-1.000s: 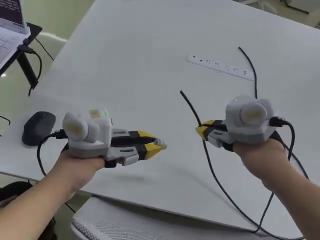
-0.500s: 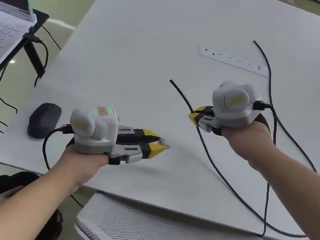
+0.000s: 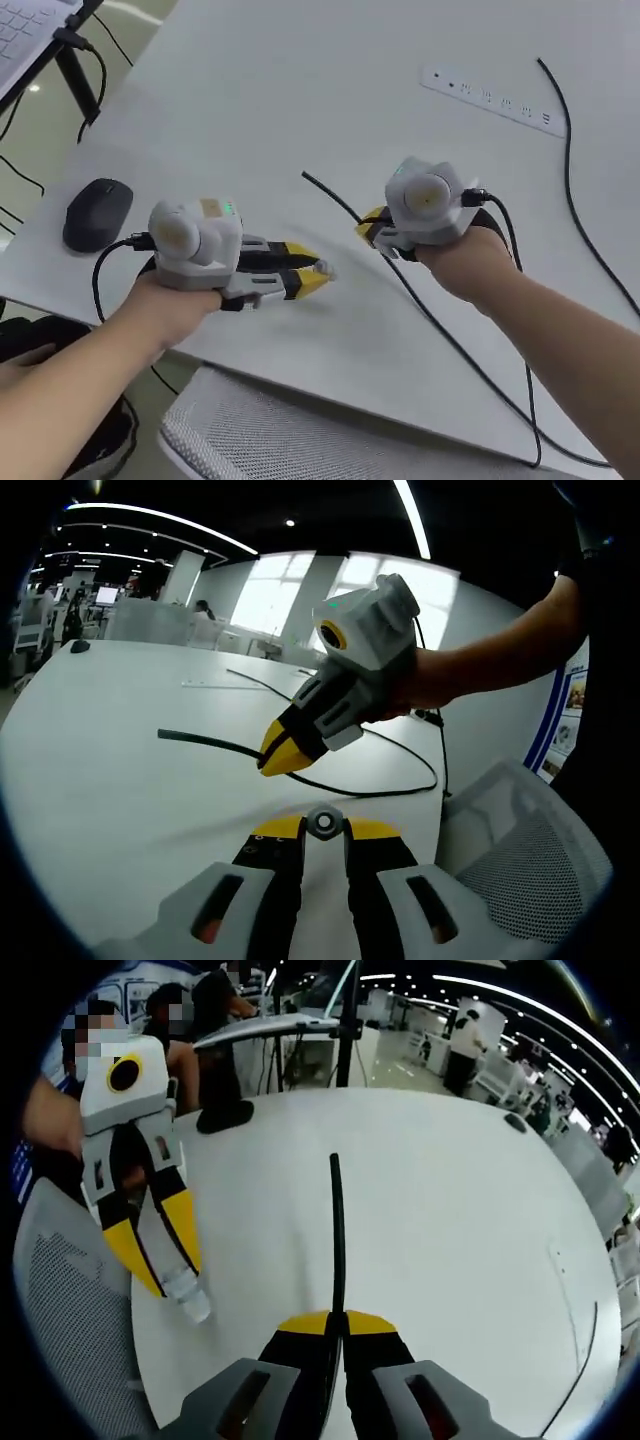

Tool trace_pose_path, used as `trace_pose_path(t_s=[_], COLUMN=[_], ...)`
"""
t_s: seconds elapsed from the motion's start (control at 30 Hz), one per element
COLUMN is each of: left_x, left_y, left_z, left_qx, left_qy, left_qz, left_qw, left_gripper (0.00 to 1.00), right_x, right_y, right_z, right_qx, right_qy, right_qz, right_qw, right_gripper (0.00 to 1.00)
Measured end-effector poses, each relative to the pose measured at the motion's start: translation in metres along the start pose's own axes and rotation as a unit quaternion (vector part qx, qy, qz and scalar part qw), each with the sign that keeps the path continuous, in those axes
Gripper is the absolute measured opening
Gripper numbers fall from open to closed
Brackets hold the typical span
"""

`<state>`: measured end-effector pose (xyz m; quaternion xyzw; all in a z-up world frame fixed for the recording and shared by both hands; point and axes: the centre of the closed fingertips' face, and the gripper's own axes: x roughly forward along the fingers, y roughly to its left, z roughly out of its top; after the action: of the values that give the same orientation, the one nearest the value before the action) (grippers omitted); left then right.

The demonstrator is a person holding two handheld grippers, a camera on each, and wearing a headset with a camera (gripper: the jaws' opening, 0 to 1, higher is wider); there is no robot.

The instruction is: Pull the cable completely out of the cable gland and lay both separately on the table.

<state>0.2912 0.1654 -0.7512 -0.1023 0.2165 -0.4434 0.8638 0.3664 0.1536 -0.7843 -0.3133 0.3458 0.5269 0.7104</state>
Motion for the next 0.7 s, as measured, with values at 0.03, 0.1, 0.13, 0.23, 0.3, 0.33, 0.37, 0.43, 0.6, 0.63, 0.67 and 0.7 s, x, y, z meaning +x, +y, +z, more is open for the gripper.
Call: trace_pose_path(t_s=[0.03,0.1,0.13,0.23,0.3,0.33,0.37,0.43,0.6,0.63,0.67,0.7], left_x=[0.000,0.001,0.002,0.003,0.003,0.004,0.004,0.005,0.005,0.005,0.005,0.005], left_y=[0.002,0.006,0.007,0.010,0.012,0.012,0.013,0.016,0.020,0.020,0.020,0.021], left_z=[-0.002,-0.008,-0.012,-0.017,-0.020,-0.020,-0.023,-0.026,-0.031,-0.032,-0.033,-0.033], left_qx=[0.000,0.017,0.014,0.013,0.009,0.009,0.007,0.004,-0.004,-0.004,-0.004,-0.004], left_qy=[0.000,0.009,0.013,0.013,0.013,0.013,0.014,0.016,0.018,0.019,0.020,0.021], left_qz=[0.002,0.007,0.006,0.008,0.009,0.010,0.012,0.016,0.023,0.023,0.025,0.026], left_qw=[1.0000,0.9998,0.9998,0.9998,0.9998,0.9998,0.9998,0.9997,0.9996,0.9995,0.9995,0.9994], left_gripper=[0.15,0.15,0.15,0.15,0.15,0.15,0.15,0.15,0.15,0.15,0.15,0.15], right_x=[0.002,0.008,0.011,0.015,0.018,0.019,0.023,0.027,0.032,0.032,0.032,0.032], right_y=[0.002,0.006,0.009,0.014,0.019,0.020,0.020,0.022,0.027,0.027,0.028,0.029], right_z=[0.000,-0.001,-0.002,0.000,-0.002,-0.002,-0.004,-0.006,-0.008,-0.008,-0.008,-0.008], right_qx=[-0.002,-0.014,-0.017,-0.023,-0.031,-0.036,-0.040,-0.043,-0.048,-0.048,-0.048,-0.048], right_qy=[0.001,0.007,0.010,0.011,0.016,0.018,0.021,0.023,0.030,0.031,0.032,0.032], right_qz=[0.005,0.012,0.017,0.027,0.032,0.034,0.035,0.039,0.046,0.046,0.046,0.046], right_qw=[1.0000,0.9998,0.9997,0.9993,0.9989,0.9986,0.9984,0.9980,0.9973,0.9973,0.9973,0.9972], right_gripper=[0.00,0.00,0.00,0.00,0.00,0.00,0.00,0.00,0.00,0.00,0.00,0.00])
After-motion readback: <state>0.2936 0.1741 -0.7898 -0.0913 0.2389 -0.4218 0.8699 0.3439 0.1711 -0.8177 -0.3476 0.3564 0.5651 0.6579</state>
